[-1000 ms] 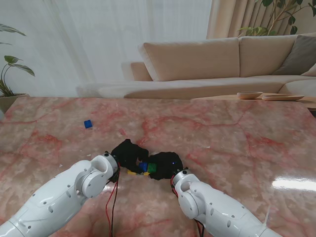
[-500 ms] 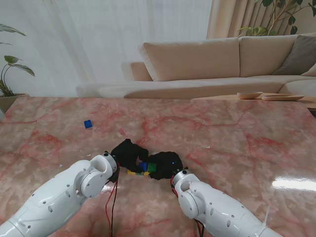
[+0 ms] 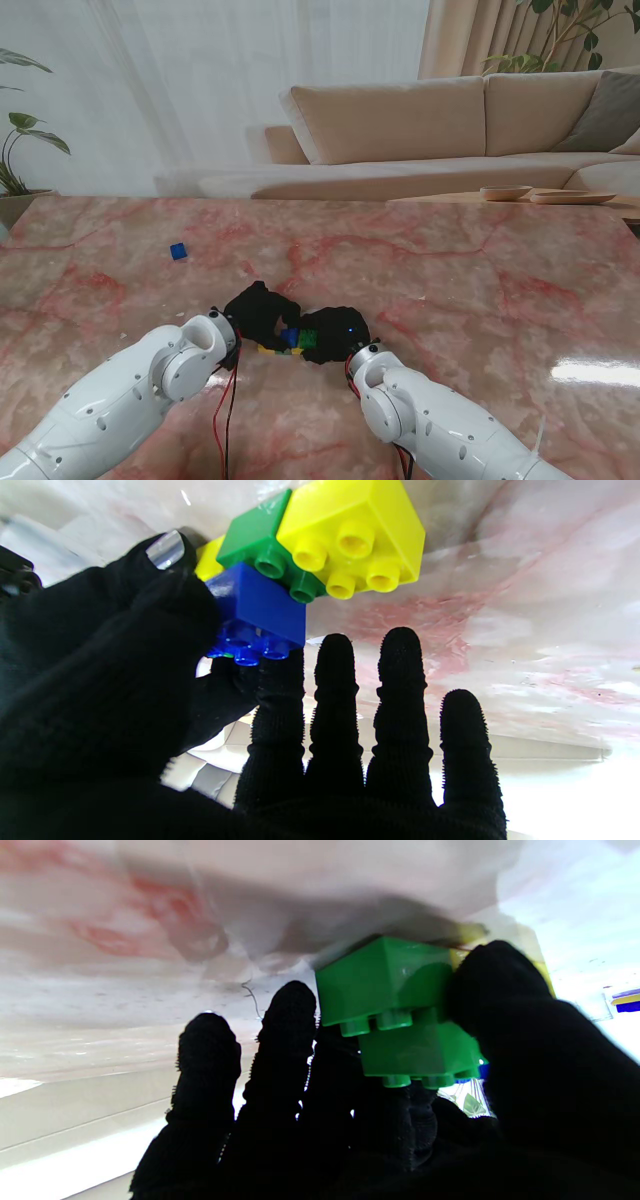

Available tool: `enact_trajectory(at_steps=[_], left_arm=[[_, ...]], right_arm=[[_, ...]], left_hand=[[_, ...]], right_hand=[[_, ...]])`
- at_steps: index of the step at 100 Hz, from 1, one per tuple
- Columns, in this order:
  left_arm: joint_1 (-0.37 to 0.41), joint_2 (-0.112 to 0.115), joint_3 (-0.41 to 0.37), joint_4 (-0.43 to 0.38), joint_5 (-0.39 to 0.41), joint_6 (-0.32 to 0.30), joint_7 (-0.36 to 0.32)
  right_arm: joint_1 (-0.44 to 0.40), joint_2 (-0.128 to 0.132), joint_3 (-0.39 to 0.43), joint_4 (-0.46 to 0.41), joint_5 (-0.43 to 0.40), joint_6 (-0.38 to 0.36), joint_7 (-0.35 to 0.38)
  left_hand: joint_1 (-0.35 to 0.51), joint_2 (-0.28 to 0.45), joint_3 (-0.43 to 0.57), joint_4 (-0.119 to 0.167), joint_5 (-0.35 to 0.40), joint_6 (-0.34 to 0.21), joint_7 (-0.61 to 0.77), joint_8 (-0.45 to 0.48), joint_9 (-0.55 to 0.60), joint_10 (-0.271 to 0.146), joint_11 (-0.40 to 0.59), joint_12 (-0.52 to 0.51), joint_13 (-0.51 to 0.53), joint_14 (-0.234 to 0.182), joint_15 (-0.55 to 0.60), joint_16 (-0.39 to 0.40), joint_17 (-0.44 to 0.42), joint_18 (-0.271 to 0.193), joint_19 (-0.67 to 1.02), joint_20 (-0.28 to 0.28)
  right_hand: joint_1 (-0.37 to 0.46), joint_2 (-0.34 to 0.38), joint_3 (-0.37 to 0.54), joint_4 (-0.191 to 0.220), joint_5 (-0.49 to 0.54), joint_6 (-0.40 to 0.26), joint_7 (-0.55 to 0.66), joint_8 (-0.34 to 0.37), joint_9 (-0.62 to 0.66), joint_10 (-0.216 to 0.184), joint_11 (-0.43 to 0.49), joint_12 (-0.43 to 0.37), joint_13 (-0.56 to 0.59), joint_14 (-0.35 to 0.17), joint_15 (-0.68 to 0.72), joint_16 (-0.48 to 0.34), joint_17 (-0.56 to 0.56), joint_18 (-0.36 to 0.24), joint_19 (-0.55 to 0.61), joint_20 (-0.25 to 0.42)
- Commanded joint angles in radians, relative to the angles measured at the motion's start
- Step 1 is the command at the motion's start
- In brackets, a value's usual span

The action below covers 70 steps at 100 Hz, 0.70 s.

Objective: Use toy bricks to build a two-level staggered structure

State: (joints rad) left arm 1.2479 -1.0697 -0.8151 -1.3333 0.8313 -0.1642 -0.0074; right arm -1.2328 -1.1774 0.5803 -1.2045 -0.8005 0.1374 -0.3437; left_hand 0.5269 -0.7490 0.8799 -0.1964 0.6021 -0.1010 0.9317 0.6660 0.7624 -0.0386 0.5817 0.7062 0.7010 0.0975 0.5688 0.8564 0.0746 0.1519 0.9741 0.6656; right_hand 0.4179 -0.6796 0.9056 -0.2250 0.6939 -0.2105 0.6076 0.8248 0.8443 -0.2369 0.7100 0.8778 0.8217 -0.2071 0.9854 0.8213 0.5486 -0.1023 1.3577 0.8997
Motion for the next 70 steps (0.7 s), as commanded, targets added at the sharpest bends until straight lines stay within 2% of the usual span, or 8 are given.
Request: enact_trajectory(at_steps=[1, 34, 48, 60, 70], left_arm=[[0.008, -0.003, 0.002, 0.003, 0.004, -0.004, 0.007], [0.008, -0.007, 0.001, 0.013, 0.002, -0.014, 0.028], [0.029, -0.011, -0.024, 0.0, -0.002, -0.019, 0.05], [0.06, -0.014, -0.064, -0.027, -0.008, -0.027, 0.067], [0.084, -0.021, -0.095, -0.041, -0.024, -0.027, 0.093]], right_arm=[[-0.006, -0.003, -0.004, 0.01, 0.004, 0.005, 0.019], [-0.007, -0.002, -0.002, 0.007, 0.005, 0.005, 0.024], [-0.008, -0.002, -0.001, 0.007, 0.005, 0.004, 0.024], [-0.008, -0.002, -0.001, 0.007, 0.005, 0.003, 0.025], [-0.008, -0.002, -0.001, 0.007, 0.005, 0.004, 0.024]], left_hand=[[-0.055, -0.032, 0.04, 0.022, -0.05, -0.032, -0.022, 0.021, -0.032, -0.02, -0.009, -0.009, -0.025, -0.006, -0.029, -0.006, -0.028, 0.013, -0.018, 0.009], [-0.078, -0.038, 0.033, 0.016, -0.084, -0.025, -0.042, 0.02, -0.054, -0.024, -0.014, -0.011, -0.04, -0.008, -0.037, -0.008, -0.033, 0.013, -0.026, 0.012], [-0.095, -0.029, 0.024, 0.014, -0.113, -0.01, -0.087, -0.003, -0.077, -0.027, -0.025, -0.018, -0.064, -0.007, -0.056, -0.016, -0.042, 0.009, -0.038, 0.012], [-0.113, 0.002, 0.005, 0.015, -0.119, 0.005, -0.148, -0.051, -0.085, -0.027, -0.034, -0.029, -0.07, -0.007, -0.067, -0.025, -0.045, 0.008, -0.045, 0.015], [-0.101, 0.055, -0.016, 0.028, -0.081, -0.007, -0.136, -0.067, -0.055, -0.025, -0.031, -0.036, -0.053, 0.0, -0.057, -0.023, -0.039, 0.012, -0.041, 0.021]], right_hand=[[0.035, 0.003, 0.023, -0.005, 0.001, -0.022, 0.007, -0.011, 0.005, -0.002, -0.022, -0.022, 0.001, -0.034, 0.017, 0.019, 0.001, -0.015, 0.033, 0.001], [0.035, 0.003, 0.022, -0.007, 0.003, -0.022, 0.006, -0.01, 0.006, -0.002, -0.021, -0.022, 0.002, -0.033, 0.018, 0.019, 0.001, -0.015, 0.033, 0.001], [0.036, 0.003, 0.022, -0.007, 0.003, -0.021, 0.006, -0.01, 0.006, -0.002, -0.022, -0.022, 0.002, -0.034, 0.017, 0.018, 0.001, -0.015, 0.033, 0.001], [0.034, 0.005, 0.022, -0.007, 0.003, -0.021, 0.005, -0.01, 0.006, -0.001, -0.022, -0.022, 0.002, -0.034, 0.017, 0.018, 0.001, -0.015, 0.033, 0.001], [0.035, 0.005, 0.021, -0.007, 0.002, -0.022, 0.005, -0.009, 0.006, 0.0, -0.022, -0.023, 0.001, -0.034, 0.017, 0.018, 0.0, -0.015, 0.032, 0.001]])
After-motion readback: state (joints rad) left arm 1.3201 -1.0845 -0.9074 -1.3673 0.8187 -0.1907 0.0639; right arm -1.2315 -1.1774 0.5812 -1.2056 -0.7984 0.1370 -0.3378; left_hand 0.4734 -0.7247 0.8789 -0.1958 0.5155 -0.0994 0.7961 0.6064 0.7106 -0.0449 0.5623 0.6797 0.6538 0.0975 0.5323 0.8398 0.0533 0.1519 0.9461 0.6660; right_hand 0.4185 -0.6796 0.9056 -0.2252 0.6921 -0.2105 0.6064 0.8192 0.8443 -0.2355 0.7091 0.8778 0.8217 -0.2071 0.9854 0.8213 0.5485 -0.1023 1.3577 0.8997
